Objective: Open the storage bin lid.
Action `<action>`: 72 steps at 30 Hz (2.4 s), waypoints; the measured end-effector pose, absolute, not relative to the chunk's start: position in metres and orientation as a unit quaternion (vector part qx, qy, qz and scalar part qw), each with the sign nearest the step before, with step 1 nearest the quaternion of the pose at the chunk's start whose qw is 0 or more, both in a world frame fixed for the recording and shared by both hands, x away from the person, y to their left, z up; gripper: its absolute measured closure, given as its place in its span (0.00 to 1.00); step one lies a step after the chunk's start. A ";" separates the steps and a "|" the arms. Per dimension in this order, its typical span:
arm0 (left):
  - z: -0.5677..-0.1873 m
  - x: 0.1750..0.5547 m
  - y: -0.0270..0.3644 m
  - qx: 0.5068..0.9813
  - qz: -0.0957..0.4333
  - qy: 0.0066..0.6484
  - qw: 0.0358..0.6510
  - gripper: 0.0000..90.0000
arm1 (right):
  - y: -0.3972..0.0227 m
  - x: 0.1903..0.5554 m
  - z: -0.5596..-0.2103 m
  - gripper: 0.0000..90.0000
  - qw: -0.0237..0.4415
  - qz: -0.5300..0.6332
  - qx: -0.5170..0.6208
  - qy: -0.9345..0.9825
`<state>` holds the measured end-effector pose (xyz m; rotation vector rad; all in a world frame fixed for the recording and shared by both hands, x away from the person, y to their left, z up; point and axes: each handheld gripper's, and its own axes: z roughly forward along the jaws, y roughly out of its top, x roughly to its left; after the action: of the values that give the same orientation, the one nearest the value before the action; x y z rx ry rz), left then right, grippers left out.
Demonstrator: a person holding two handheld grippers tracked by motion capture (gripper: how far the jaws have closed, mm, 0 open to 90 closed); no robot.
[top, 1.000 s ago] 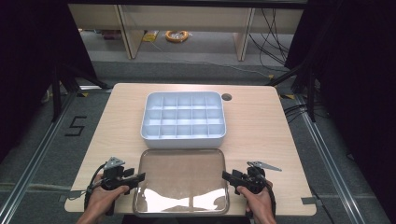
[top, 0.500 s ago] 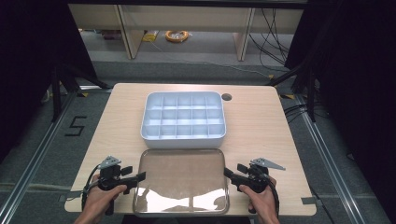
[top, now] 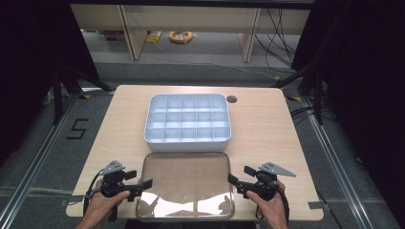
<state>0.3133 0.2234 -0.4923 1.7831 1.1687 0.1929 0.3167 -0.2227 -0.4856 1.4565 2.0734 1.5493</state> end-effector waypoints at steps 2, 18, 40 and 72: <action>-0.490 0.311 0.222 0.736 0.084 0.470 0.479 0.17 | -0.220 0.316 -0.486 0.18 0.080 0.532 0.482 0.691; -0.488 0.295 0.211 0.757 0.087 0.443 0.473 0.17 | -0.205 0.303 -0.488 0.20 0.056 0.536 0.456 0.708; -0.488 0.273 0.203 0.776 0.074 0.411 0.473 0.17 | -0.202 0.272 -0.491 0.20 0.045 0.518 0.444 0.730; -0.490 0.259 0.204 0.781 0.067 0.403 0.473 0.17 | -0.201 0.252 -0.493 0.21 0.051 0.502 0.437 0.745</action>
<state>0.2593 0.2039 -0.4903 1.9097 0.9853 0.1632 0.2525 -0.2013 -0.4932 1.3308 2.2662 1.5265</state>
